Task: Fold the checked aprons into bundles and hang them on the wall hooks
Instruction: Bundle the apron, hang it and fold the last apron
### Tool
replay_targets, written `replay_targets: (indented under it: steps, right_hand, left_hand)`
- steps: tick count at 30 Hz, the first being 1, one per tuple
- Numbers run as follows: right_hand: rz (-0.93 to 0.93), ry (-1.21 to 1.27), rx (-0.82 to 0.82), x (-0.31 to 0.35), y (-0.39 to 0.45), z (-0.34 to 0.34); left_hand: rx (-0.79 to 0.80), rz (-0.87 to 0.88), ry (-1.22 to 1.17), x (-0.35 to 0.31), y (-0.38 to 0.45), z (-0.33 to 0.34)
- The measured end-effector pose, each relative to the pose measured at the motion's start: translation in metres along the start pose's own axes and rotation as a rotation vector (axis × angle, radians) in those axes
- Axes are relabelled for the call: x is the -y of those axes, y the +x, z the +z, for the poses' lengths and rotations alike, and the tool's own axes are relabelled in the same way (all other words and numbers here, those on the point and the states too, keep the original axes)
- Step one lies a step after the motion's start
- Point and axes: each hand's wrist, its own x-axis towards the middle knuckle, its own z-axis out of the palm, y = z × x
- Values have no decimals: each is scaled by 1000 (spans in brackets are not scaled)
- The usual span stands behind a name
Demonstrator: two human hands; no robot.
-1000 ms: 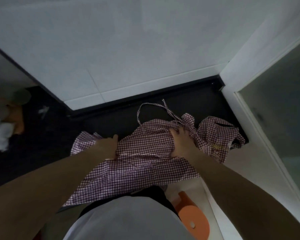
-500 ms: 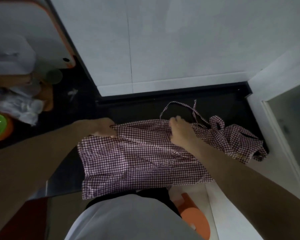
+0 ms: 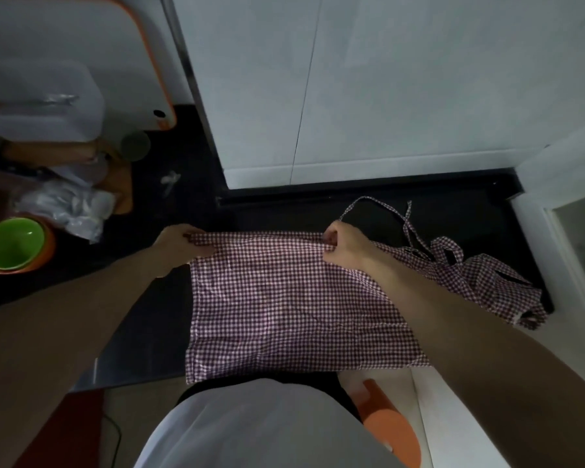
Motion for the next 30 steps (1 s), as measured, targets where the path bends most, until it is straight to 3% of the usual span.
replay_targets:
  steps: [3, 7, 10, 14, 20, 25, 26, 28, 30]
  right_hand:
    - [33, 7, -66, 3, 8, -4]
    - [48, -292, -163, 1, 18, 0]
    - [-42, -436, -217, -2, 23, 6]
    - [-142, -507, -106, 1, 28, 15]
    - [60, -482, 67, 4, 30, 21]
    - [31, -480, 78, 0, 25, 24]
    - [12, -494, 39, 2, 24, 26]
    - [-33, -537, -59, 4, 22, 34]
    - [-75, -496, -137, 4, 19, 43]
  left_hand:
    - [71, -46, -251, 4, -4, 6]
    - [-22, -41, -263, 1, -3, 17]
    - [-68, -44, -242, -3, -1, 20]
    - [-60, -106, -321, -1, -1, 20]
    - [-378, -104, 37, 3, -3, 15]
    - [-672, -196, 178, 6, -5, 11]
    - [-740, -158, 262, 4, -8, 17]
    - [-778, 136, 398, -6, -17, 39]
    - [-533, 418, 423, -18, -25, 72]
